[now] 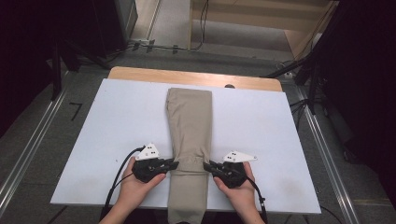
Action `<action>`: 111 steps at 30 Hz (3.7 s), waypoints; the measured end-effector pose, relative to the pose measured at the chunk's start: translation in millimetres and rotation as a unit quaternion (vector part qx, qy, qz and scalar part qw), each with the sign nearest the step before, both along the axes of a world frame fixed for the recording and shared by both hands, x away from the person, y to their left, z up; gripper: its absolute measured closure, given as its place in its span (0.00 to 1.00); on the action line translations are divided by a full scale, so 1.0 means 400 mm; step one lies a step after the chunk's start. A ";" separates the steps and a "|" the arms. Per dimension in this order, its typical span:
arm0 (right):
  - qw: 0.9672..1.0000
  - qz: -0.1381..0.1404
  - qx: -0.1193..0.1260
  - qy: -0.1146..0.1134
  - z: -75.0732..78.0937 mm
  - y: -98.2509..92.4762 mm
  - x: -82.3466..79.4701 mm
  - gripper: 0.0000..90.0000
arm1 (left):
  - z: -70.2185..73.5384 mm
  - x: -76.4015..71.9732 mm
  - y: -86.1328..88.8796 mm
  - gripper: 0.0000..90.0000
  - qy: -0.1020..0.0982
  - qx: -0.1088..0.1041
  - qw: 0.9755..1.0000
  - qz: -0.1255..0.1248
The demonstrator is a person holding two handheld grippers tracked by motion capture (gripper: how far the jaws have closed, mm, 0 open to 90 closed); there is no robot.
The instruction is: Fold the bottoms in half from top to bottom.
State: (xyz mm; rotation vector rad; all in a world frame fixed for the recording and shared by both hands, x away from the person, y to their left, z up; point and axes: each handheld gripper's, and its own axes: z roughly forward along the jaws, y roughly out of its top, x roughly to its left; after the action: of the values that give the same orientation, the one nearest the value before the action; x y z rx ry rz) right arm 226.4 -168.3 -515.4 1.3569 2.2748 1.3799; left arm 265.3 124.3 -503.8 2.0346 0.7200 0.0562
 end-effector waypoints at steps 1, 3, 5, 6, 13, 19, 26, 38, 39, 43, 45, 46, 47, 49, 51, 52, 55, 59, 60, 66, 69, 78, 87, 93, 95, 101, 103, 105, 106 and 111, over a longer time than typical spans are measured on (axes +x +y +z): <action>1.000 0.001 0.005 -0.001 0.004 -0.002 -0.004 0.88 | 0.003 -0.003 0.002 0.89 0.001 -0.002 1.000 -0.001; 1.000 0.004 0.013 -0.004 0.011 -0.005 -0.015 0.88 | 0.012 -0.012 0.006 0.89 0.001 -0.004 1.000 -0.006; 1.000 0.006 0.014 -0.008 0.018 -0.004 -0.029 0.88 | 0.020 -0.026 0.008 0.89 -0.002 -0.004 1.000 -0.010; 1.000 0.008 0.014 -0.009 0.020 -0.003 -0.036 0.88 | 0.024 -0.033 0.010 0.89 -0.003 -0.004 1.000 -0.012; 1.000 0.014 0.013 -0.019 0.036 0.001 -0.091 0.88 | 0.040 -0.085 0.019 0.89 -0.007 -0.006 1.000 -0.024; 0.999 0.020 0.020 -0.021 0.045 0.005 -0.141 0.88 | 0.048 -0.126 0.032 0.89 -0.004 -0.011 0.999 -0.033; 0.999 0.027 0.012 -0.025 0.047 0.016 -0.187 0.88 | 0.044 -0.168 0.042 0.89 0.002 -0.010 0.999 -0.042; 0.999 0.040 0.010 -0.022 0.045 0.021 -0.227 0.88 | 0.049 -0.208 0.050 0.89 0.006 -0.008 0.998 -0.056; 0.999 0.040 0.011 -0.022 0.046 0.020 -0.231 0.88 | 0.050 -0.212 0.051 0.89 0.006 -0.009 0.998 -0.056; 0.999 0.043 0.015 -0.022 0.051 0.018 -0.250 0.88 | 0.054 -0.230 0.053 0.89 0.006 -0.010 0.998 -0.062; 0.999 0.045 0.014 -0.023 0.053 0.018 -0.260 0.88 | 0.056 -0.239 0.054 0.89 0.007 -0.009 0.998 -0.067; 0.999 0.046 0.014 -0.022 0.054 0.018 -0.264 0.88 | 0.056 -0.243 0.055 0.89 0.008 -0.009 0.998 -0.068; 0.999 0.046 0.014 -0.022 0.055 0.018 -0.270 0.88 | 0.057 -0.247 0.056 0.89 0.009 -0.010 0.997 -0.070; 0.998 0.048 0.015 -0.023 0.057 0.019 -0.281 0.88 | 0.058 -0.255 0.057 0.89 0.008 -0.011 0.997 -0.072; 0.998 0.051 0.015 -0.026 0.059 0.019 -0.293 0.88 | 0.059 -0.263 0.058 0.89 0.008 -0.010 0.997 -0.077; 0.998 0.051 0.014 -0.025 0.059 0.019 -0.296 0.88 | 0.058 -0.266 0.057 0.89 0.008 -0.010 0.997 -0.079; 0.998 0.054 0.008 -0.023 0.055 0.019 -0.300 0.87 | 0.052 -0.265 0.055 0.89 0.010 -0.002 0.997 -0.080; 0.998 0.059 0.010 -0.006 0.038 0.017 -0.286 0.64 | 0.044 -0.261 0.058 0.76 0.009 0.004 0.998 -0.068; 0.999 0.044 -0.002 -0.007 0.040 0.016 -0.283 0.44 | 0.046 -0.259 0.059 0.58 0.006 0.006 0.998 -0.062; 0.998 0.015 -0.021 -0.056 0.096 -0.020 -0.243 0.09 | 0.079 -0.186 0.077 0.15 -0.010 -0.012 0.999 -0.038; 0.998 0.012 -0.005 -0.068 0.117 -0.037 -0.168 0.06 | 0.087 -0.107 0.078 0.07 -0.008 -0.014 1.000 -0.025; 0.999 0.007 -0.020 -0.050 0.094 -0.051 0.116 0.00 | 0.086 0.155 0.030 0.00 -0.015 -0.013 1.000 0.000; 0.999 -0.007 -0.041 -0.018 0.055 -0.058 0.350 0.02 | 0.068 0.357 0.001 0.03 0.001 -0.003 0.999 0.039; 0.997 -0.055 -0.056 0.011 0.038 -0.059 0.462 0.34 | 0.031 0.461 -0.016 0.10 0.026 0.046 0.996 0.078; 0.995 -0.058 -0.074 0.016 0.032 -0.055 0.491 0.38 | 0.024 0.487 -0.022 0.15 0.030 0.059 0.994 0.088; 0.991 -0.075 -0.107 0.024 0.011 -0.050 0.562 0.48 | 0.015 0.551 -0.035 0.32 0.030 0.099 0.987 0.124; 0.990 -0.076 -0.120 0.021 0.001 -0.047 0.575 0.50 | 0.012 0.561 -0.041 0.36 0.030 0.107 0.986 0.122; 0.990 -0.079 -0.112 0.019 -0.001 -0.047 0.584 0.52 | 0.009 0.571 -0.047 0.39 0.026 0.111 0.986 0.125; 0.991 -0.079 -0.110 0.015 -0.003 -0.045 0.588 0.54 | 0.009 0.575 -0.048 0.41 0.026 0.110 0.985 0.127; 0.992 -0.064 -0.112 -0.007 -0.010 -0.029 0.588 0.77 | 0.007 0.591 -0.059 0.65 0.021 0.111 0.985 0.126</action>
State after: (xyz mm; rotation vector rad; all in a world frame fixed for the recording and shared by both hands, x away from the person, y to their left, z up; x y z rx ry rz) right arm 461.4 -179.7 -519.4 1.3850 2.2120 1.0557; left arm 501.7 100.8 -500.9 2.1485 1.0344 0.2520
